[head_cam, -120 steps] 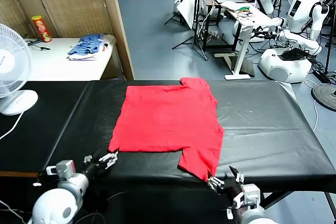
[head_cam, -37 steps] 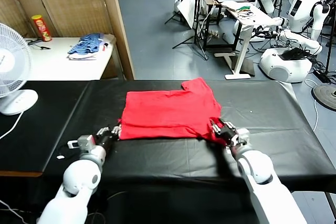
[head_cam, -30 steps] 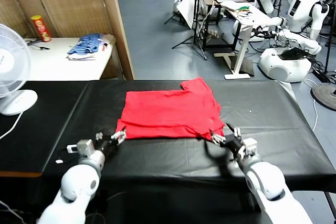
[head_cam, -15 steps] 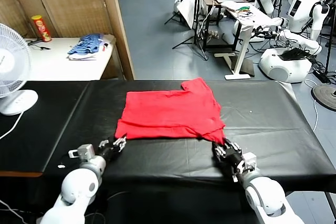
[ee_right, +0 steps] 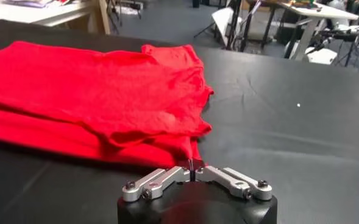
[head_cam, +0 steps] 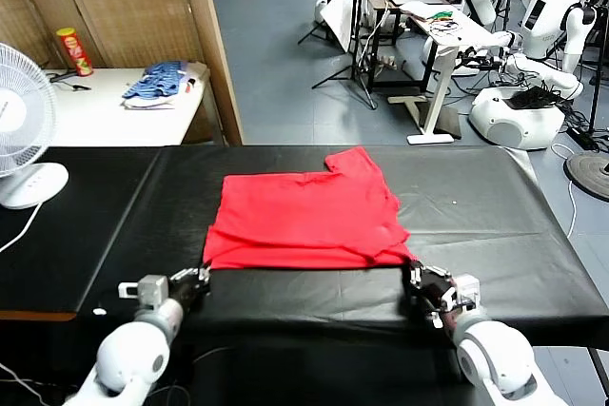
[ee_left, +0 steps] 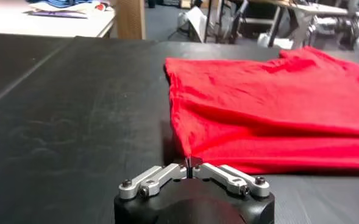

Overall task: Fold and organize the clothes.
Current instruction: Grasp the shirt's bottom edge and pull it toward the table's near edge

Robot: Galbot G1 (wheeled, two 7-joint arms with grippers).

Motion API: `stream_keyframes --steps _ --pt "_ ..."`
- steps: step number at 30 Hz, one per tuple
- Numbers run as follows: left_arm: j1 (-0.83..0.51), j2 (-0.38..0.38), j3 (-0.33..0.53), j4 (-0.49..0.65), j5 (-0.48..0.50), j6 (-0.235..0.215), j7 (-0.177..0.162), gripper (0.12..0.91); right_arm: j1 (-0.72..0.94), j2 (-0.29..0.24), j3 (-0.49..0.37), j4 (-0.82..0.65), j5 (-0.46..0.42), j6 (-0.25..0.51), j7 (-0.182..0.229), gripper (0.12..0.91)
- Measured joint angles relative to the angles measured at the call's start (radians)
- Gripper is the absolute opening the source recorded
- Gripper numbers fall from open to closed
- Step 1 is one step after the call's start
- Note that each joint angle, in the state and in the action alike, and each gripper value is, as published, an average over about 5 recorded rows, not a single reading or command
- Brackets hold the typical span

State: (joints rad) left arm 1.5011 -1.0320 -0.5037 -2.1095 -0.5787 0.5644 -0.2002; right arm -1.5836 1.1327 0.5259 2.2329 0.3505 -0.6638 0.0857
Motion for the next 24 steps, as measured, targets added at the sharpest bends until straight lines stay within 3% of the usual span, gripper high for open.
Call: stream_keyframes --steps 4,8,11,15,19,21,24 --pt "0.061 0.019 -0.023 -0.045 0.004 0.008 0.0 0.132 -0.04 0.006 0.009 0.022 -0.002 -0.005 -0.005 0.172" --pt "0.1 0.029 -0.041 -0.075 -0.001 0.037 -0.005 0.15 -0.066 0.001 0.018 0.047 -0.004 -0.025 -0.008 0.376" --pt "0.12 0.032 -0.051 -0.097 -0.012 0.073 -0.026 0.261 -0.087 -0.009 0.03 0.078 0.0 -0.044 -0.008 0.544" --pt "0.144 0.034 -0.066 -0.138 -0.052 0.138 -0.087 0.493 -0.105 -0.029 0.056 0.127 0.041 -0.054 -0.01 0.734" --pt "0.168 0.039 -0.09 -0.198 -0.102 0.173 -0.12 0.7 -0.063 -0.057 0.091 0.138 0.119 -0.028 -0.004 0.792" --pt "0.168 0.045 -0.101 -0.226 -0.13 0.172 -0.121 0.765 -0.006 -0.074 0.093 0.115 0.145 -0.004 0.002 0.797" --pt "0.133 0.059 -0.107 -0.241 -0.179 0.167 -0.126 0.794 0.116 -0.094 0.071 0.04 0.16 0.036 0.013 0.798"
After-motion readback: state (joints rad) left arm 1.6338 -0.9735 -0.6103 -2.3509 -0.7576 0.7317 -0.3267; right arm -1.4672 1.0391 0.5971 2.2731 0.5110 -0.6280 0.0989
